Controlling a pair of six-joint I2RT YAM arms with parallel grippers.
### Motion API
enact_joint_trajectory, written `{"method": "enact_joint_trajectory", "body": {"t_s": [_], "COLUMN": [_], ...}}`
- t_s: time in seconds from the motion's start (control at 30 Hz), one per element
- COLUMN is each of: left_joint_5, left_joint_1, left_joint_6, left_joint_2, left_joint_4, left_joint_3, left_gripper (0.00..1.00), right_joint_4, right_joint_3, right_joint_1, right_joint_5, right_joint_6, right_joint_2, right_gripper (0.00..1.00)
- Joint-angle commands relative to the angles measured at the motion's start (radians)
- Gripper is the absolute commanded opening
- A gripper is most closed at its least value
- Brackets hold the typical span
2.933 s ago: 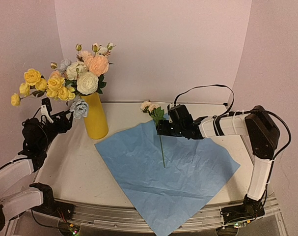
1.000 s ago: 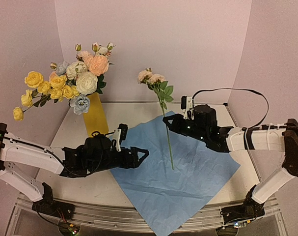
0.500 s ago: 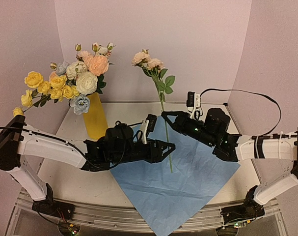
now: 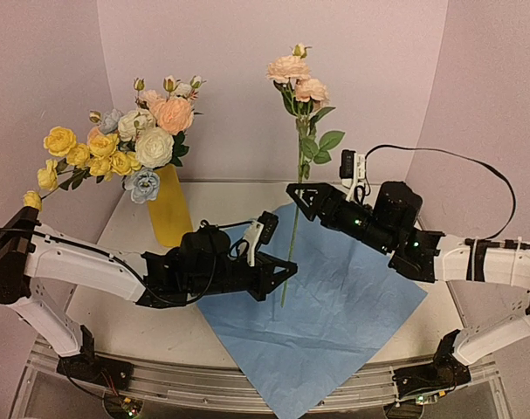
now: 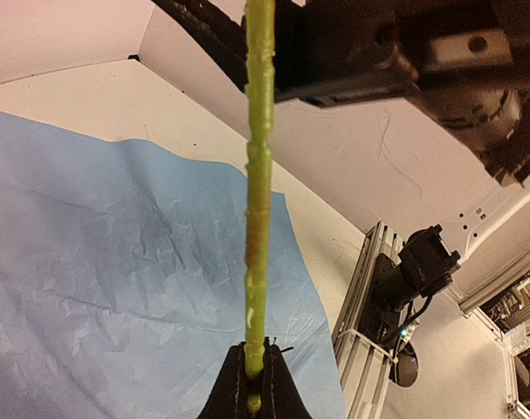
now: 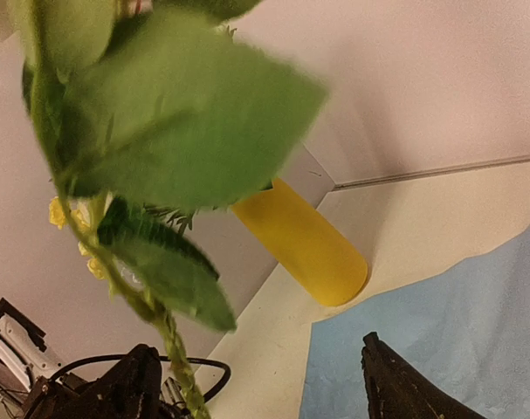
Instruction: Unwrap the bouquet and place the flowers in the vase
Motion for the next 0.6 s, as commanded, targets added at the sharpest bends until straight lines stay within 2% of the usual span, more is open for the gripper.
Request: {"method": "enact_joint_trajectory", "body": {"t_s": [0.0,0.07,0.2,0.3,0.4,0.57], "left_joint_5": [-0.004,0.001,0.04,0.037,0.036,0.027], "left_joint_1": [0.001,0.001,0.001,0.002,0.001,0.001], "left_joint_6": [0.093,0.099,0.108,0.124,0.135,0.153], "left_joint_2": [-0.082,-0.077,-0.069,-0.072,-0.075,-0.081], "left_joint_4": [-0.018,-0.032,-0.046,-0.064,-0.077,-0.1], "left_joint_3": [-0.023,-0.016,-0.012,-0.011,-0.006,-0.007], "left_gripper": [0.0,0.0,0.0,0.0,0.0,0.0], "right_joint_4": [-0.171,-0.213,-0.298,-0.379,-0.437,-0.447], "right_joint_3": [0.14,0.185,0.251,0.316,0.358,0.361], "right_joint_1": [-0.006,-0.007,-0.013,-0.03,-0.037,-0.042], "right_joint_5": [0.072,0.087,0.101,0.09,0.097,0.105], "right_joint_6": [-0.094,-0.106,-0.141,-0.163,-0.171,-0.175], "right_joint_2": [-0.031,-0.033,-0.038,-0.037,-0.034,-0.056], "right_gripper": [0.82,0.83,0.77,0.68,0.49,0.4]}}
